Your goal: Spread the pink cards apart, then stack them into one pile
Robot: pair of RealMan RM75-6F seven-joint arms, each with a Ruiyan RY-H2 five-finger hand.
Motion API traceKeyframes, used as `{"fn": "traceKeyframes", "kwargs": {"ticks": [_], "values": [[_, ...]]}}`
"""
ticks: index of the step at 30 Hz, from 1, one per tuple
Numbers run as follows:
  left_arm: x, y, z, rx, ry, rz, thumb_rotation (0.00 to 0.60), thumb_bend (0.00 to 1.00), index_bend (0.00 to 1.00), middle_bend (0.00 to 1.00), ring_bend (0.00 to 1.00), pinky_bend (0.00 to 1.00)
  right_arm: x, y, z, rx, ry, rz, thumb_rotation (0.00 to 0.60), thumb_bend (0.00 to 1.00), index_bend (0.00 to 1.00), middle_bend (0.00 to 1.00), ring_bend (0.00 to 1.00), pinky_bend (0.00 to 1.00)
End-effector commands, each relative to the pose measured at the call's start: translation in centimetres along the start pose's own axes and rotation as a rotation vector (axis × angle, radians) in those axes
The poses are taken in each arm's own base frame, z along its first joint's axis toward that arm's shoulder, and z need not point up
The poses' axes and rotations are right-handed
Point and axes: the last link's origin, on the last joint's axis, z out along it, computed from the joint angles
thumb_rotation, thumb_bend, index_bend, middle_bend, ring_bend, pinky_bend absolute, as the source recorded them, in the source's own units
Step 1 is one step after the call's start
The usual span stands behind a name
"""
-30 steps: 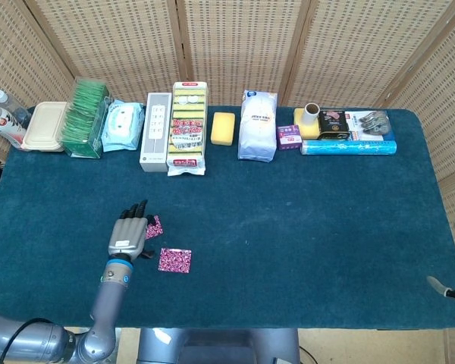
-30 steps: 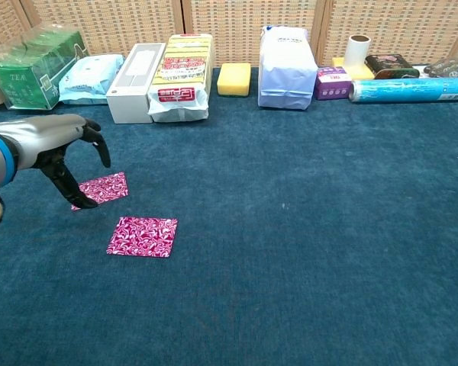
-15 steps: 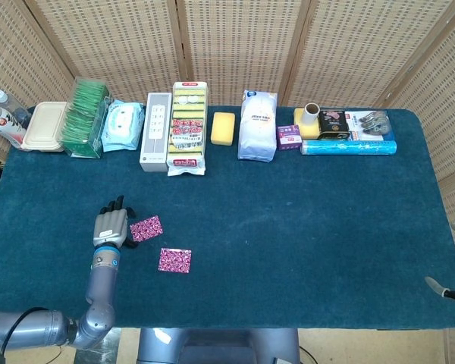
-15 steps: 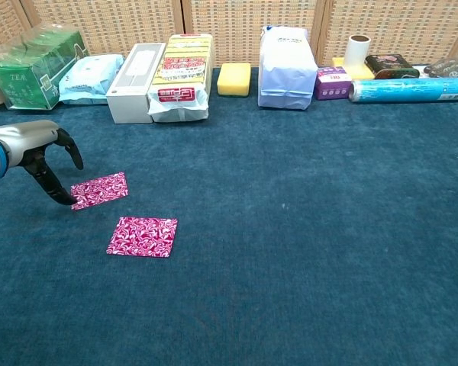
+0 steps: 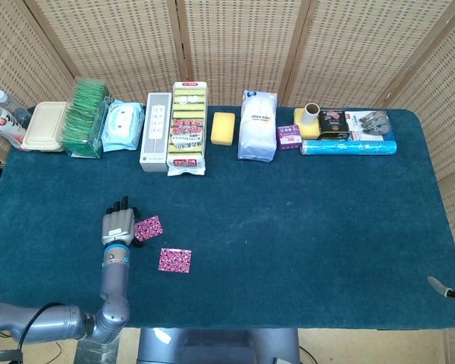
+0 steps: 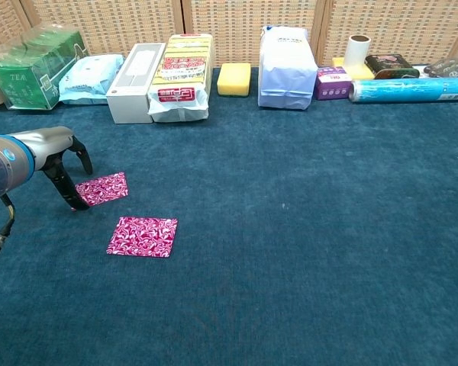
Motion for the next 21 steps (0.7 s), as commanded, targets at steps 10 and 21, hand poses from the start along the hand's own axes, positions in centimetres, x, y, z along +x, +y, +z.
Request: {"fn": "traceKeyframes", "kwargs": {"ticks": [10, 21], "values": [[-0.35, 0.50, 0.15, 0.022, 0.003, 0.017, 0.600, 0.16, 0.31, 0.00, 0.00, 0.10, 0.08, 0.08, -0.02, -0.002, 0.000, 0.003, 0.600, 0.00, 0.12, 0.09, 0.01, 0.00], [-0.58, 0.59, 0.17, 0.027, -0.003, 0.019, 0.600, 0.18, 0.31, 0.00, 0.00, 0.10, 0.11, 0.08, -0.01, -0.001, 0.001, 0.005, 0.600, 0.00, 0.12, 0.09, 0.01, 0.00]]}}
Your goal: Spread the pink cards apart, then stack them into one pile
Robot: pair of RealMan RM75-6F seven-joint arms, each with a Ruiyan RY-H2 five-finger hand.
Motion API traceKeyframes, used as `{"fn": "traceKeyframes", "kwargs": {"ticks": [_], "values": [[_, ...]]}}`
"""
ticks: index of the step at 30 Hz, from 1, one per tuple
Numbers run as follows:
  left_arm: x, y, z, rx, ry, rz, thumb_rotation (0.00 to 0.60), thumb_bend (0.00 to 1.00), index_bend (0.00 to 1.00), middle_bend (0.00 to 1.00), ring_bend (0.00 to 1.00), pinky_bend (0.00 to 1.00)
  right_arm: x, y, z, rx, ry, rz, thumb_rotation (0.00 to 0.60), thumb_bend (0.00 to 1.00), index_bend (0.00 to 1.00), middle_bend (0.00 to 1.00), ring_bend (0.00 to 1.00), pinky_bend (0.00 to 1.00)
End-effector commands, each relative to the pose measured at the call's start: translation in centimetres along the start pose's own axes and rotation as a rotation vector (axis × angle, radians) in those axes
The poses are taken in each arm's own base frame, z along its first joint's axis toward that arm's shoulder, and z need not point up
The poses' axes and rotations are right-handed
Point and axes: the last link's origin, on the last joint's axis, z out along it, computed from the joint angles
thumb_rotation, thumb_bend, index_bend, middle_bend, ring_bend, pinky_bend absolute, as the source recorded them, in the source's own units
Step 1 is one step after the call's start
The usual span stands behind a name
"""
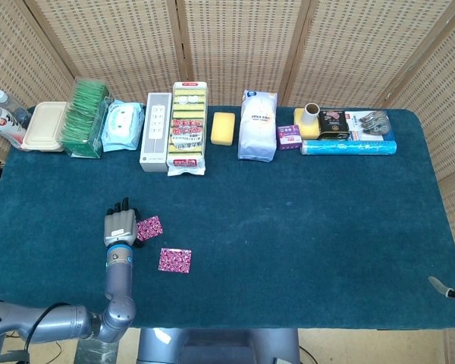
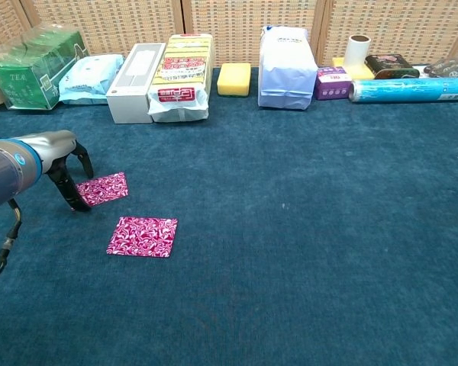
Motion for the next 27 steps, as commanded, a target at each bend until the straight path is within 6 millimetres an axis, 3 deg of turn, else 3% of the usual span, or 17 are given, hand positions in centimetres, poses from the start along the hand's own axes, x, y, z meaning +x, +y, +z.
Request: {"fn": "traceKeyframes", "kwargs": {"ticks": [1, 27], "values": [[-0.10, 0.06, 0.00, 0.000, -0.003, 0.000, 0.600, 0.18, 0.31, 0.00, 0.00, 0.10, 0.01, 0.01, 0.01, -0.001, 0.001, 0.000, 0.600, 0.00, 0.12, 0.09, 0.01, 0.00], [-0.24, 0.03, 0.03, 0.023, 0.022, -0.020, 0.600, 0.21, 0.36, 0.00, 0.00, 0.12, 0.03, 0.02, 0.00, -0.003, 0.002, 0.000, 0.600, 0.00, 0.12, 0.09, 0.01, 0.00]]}}
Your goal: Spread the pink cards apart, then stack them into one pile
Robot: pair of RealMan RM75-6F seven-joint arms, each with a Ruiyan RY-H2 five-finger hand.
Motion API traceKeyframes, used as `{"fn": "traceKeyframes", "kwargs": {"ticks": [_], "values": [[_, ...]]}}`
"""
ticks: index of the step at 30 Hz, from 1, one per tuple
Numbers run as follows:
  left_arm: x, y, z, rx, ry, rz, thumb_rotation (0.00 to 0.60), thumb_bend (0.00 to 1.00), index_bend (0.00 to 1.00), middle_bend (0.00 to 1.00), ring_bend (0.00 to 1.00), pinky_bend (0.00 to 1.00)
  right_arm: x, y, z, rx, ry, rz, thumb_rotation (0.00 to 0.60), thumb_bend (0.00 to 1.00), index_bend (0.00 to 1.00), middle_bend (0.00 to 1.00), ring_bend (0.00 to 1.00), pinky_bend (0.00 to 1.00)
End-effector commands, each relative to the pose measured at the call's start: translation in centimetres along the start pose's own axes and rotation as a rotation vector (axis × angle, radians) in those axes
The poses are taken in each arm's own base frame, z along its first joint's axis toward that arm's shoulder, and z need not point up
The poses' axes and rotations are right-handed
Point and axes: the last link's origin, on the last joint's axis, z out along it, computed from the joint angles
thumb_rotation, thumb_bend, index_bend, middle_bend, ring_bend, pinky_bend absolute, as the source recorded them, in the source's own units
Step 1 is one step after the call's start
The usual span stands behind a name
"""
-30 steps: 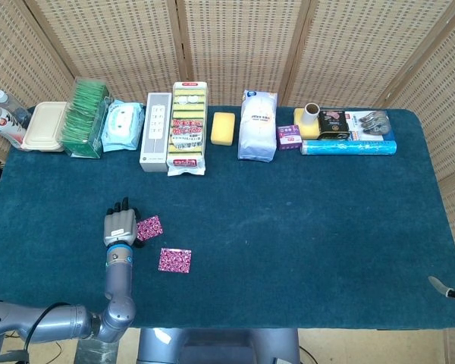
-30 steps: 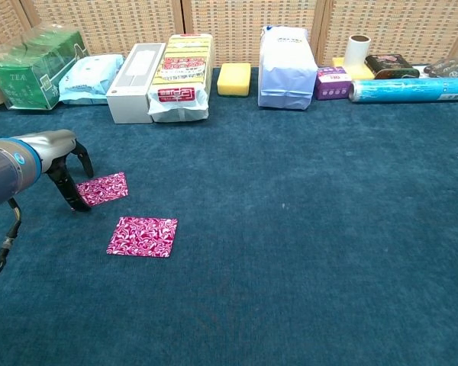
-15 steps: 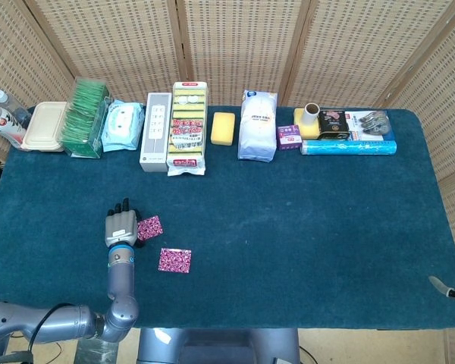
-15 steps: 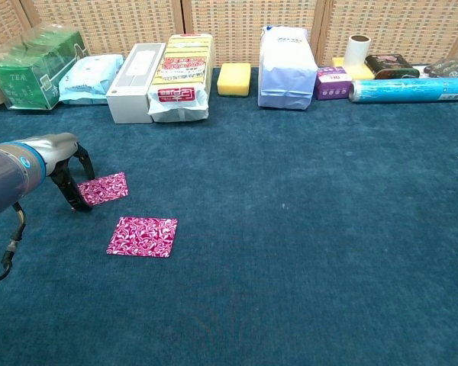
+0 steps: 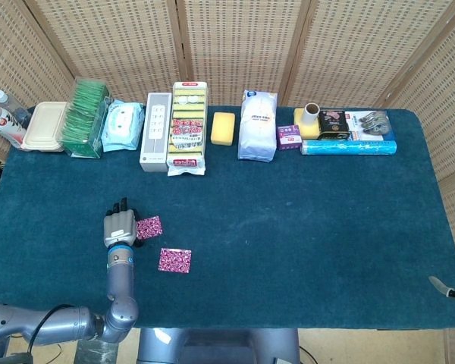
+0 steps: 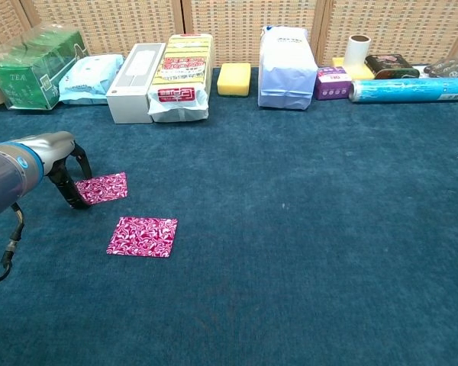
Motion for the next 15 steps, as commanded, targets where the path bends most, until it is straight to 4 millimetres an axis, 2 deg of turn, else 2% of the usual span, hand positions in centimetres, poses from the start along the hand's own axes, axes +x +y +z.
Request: {"fn": "traceKeyframes", "kwargs": {"ticks": [1, 15], "values": [[0.06, -0.02, -0.01, 0.000, 0.002, -0.001, 0.600, 0.21, 0.36, 0.00, 0.00, 0.12, 0.00, -0.01, 0.00, 0.000, 0.000, 0.000, 0.600, 0.00, 0.12, 0.09, 0.01, 0.00], [0.51, -0.16, -0.69, -0.029, 0.022, -0.007, 0.600, 0.21, 0.36, 0.00, 0.00, 0.12, 0.01, 0.03, -0.01, -0.001, 0.000, 0.000, 0.600, 0.00, 0.12, 0.09, 0.01, 0.00]]}}
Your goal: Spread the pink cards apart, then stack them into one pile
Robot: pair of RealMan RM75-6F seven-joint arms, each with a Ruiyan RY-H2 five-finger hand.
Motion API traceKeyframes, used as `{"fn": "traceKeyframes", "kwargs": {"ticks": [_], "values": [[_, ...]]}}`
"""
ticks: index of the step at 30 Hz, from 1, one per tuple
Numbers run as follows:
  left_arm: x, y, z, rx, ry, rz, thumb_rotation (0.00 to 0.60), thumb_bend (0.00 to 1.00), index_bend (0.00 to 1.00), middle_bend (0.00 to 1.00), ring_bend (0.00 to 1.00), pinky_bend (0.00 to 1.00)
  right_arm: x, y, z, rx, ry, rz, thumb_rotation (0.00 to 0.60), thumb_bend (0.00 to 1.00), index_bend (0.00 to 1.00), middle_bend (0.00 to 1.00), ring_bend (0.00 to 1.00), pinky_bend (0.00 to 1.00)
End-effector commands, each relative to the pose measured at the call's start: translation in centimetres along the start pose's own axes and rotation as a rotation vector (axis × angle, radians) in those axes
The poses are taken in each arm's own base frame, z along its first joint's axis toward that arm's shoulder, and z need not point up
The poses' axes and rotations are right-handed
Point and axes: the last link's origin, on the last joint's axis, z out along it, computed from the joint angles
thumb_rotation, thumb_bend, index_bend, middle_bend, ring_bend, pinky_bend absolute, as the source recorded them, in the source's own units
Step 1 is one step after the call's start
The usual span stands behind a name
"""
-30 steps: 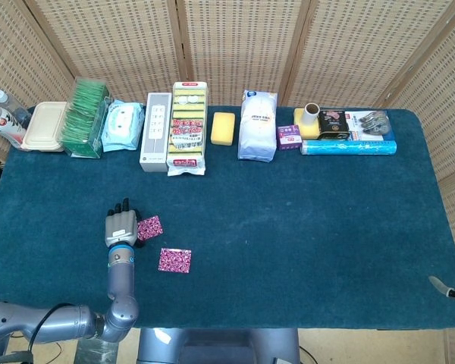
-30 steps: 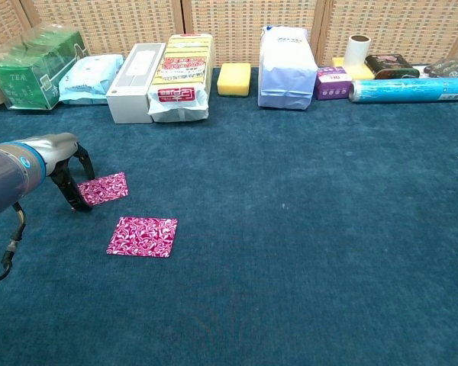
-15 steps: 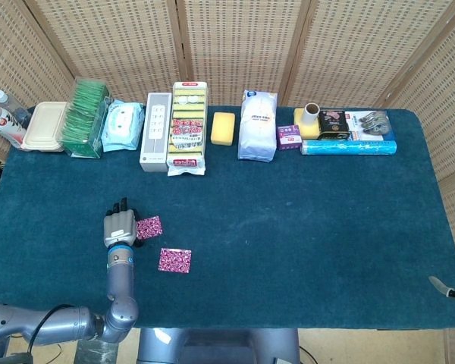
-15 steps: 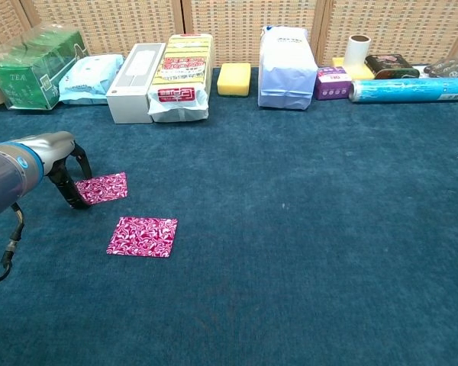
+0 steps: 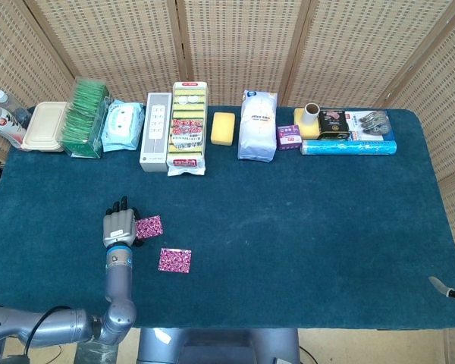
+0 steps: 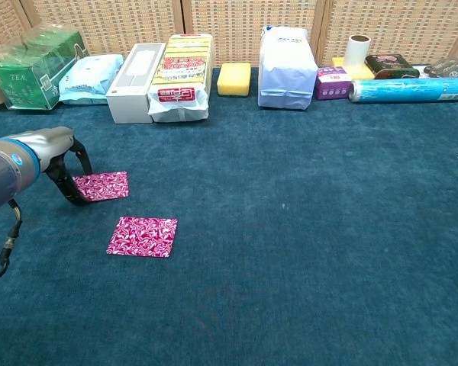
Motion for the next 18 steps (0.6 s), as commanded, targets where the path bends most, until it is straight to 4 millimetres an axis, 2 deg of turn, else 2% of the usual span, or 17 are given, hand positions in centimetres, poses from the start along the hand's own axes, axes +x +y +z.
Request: {"fn": "traceKeyframes", "kwargs": {"ticks": [1, 18], "values": [[0.2, -0.1, -0.3, -0.009, 0.008, -0.002, 0.600, 0.21, 0.36, 0.00, 0.00, 0.12, 0.0, 0.0, 0.0, 0.000, 0.000, 0.000, 0.600, 0.00, 0.12, 0.09, 0.01, 0.00], [1.0, -0.4, -2.0, -0.067, 0.047, 0.011, 0.600, 0.21, 0.36, 0.00, 0.00, 0.12, 0.0, 0.0, 0.0, -0.002, 0.001, 0.001, 0.600, 0.00, 0.12, 0.09, 0.01, 0.00]]}}
